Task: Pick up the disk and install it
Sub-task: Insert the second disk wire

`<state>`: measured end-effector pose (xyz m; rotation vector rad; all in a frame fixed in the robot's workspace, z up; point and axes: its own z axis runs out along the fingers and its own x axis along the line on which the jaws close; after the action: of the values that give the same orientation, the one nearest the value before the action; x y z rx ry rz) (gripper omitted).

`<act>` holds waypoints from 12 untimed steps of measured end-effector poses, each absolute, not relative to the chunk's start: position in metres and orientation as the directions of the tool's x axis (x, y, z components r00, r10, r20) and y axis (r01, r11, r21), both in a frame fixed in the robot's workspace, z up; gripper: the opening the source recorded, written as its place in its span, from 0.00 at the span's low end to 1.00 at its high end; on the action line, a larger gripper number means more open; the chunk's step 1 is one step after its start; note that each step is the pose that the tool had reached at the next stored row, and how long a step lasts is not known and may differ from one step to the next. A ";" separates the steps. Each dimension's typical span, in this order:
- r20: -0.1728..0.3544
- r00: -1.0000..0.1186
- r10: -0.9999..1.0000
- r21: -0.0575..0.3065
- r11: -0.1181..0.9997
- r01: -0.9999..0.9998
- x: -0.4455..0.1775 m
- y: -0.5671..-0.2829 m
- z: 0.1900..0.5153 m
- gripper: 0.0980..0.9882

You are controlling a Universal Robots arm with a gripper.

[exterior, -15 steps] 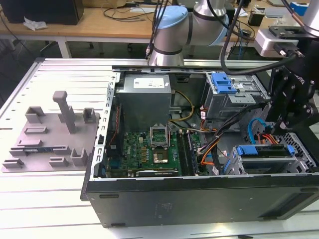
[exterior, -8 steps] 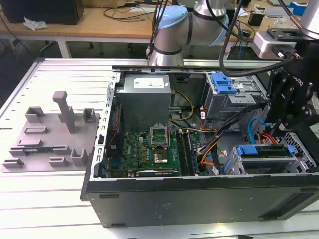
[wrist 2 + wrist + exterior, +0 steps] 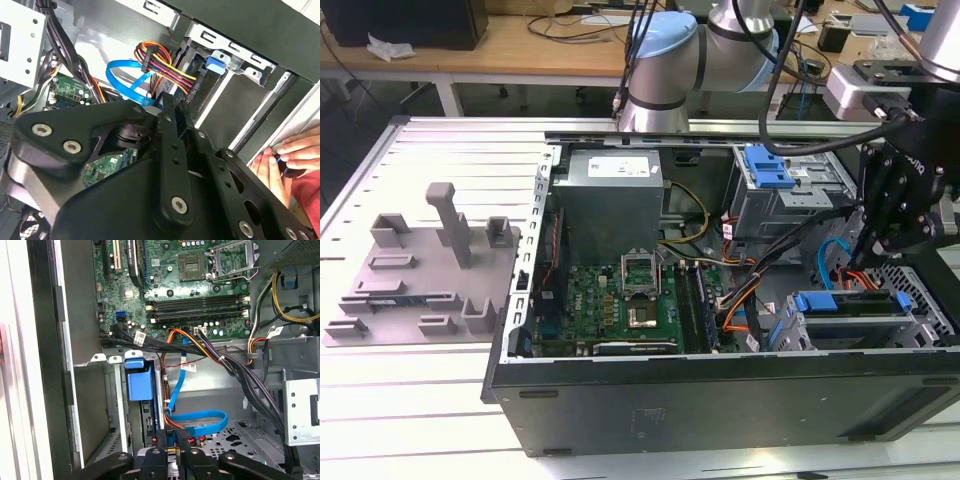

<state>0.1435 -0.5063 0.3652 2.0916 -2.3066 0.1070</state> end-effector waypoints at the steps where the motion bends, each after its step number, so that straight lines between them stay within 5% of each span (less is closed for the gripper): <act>1: 0.065 -0.098 -0.993 -0.033 0.096 -0.995 0.143 -0.506 0.365 0.13; 12: 0.020 -0.110 -0.994 -0.030 0.110 -0.994 0.143 -0.507 0.365 0.13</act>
<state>0.1429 -0.5071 0.3646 2.0990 -2.3441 0.0559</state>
